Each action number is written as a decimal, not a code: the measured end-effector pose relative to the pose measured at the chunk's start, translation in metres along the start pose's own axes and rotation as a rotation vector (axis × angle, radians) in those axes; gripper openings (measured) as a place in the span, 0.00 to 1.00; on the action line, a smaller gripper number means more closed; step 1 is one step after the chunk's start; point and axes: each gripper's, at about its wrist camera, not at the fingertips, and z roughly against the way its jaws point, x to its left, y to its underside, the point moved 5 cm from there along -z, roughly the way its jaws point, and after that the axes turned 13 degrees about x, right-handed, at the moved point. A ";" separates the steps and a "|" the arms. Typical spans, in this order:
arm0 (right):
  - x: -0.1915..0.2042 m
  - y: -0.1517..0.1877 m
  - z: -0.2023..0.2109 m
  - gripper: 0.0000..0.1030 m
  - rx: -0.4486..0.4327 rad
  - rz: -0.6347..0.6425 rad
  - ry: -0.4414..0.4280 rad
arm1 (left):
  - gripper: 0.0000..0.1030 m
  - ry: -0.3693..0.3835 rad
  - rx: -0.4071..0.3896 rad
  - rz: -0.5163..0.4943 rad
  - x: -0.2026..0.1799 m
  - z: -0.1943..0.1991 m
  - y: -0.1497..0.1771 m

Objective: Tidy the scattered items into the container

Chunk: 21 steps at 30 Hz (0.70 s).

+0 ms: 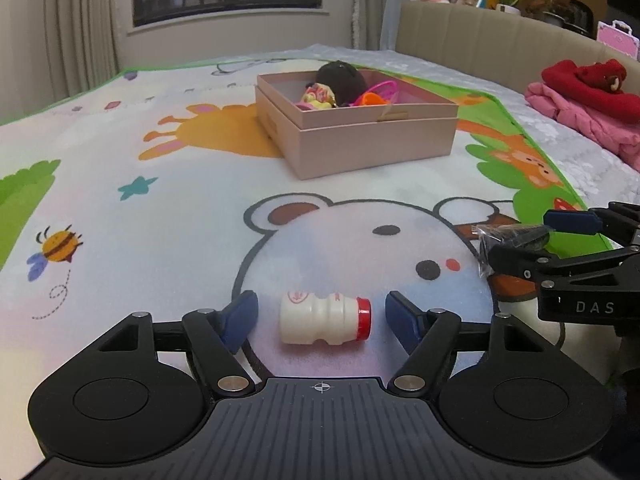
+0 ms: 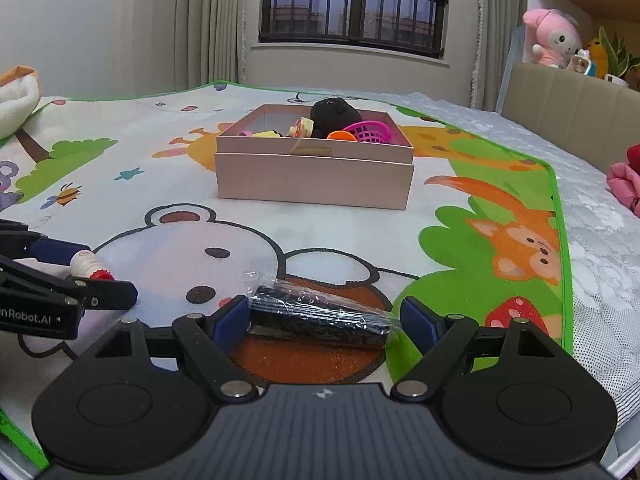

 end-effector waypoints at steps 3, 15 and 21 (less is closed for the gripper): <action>0.000 0.002 0.001 0.80 -0.001 0.004 -0.002 | 0.59 0.003 0.000 -0.010 -0.002 0.001 -0.001; -0.001 0.011 0.001 0.82 0.001 0.017 0.005 | 0.47 0.043 -0.013 -0.051 -0.019 0.009 -0.001; -0.005 0.017 0.012 0.82 -0.009 0.027 -0.003 | 0.47 0.041 -0.023 -0.060 -0.031 0.012 -0.001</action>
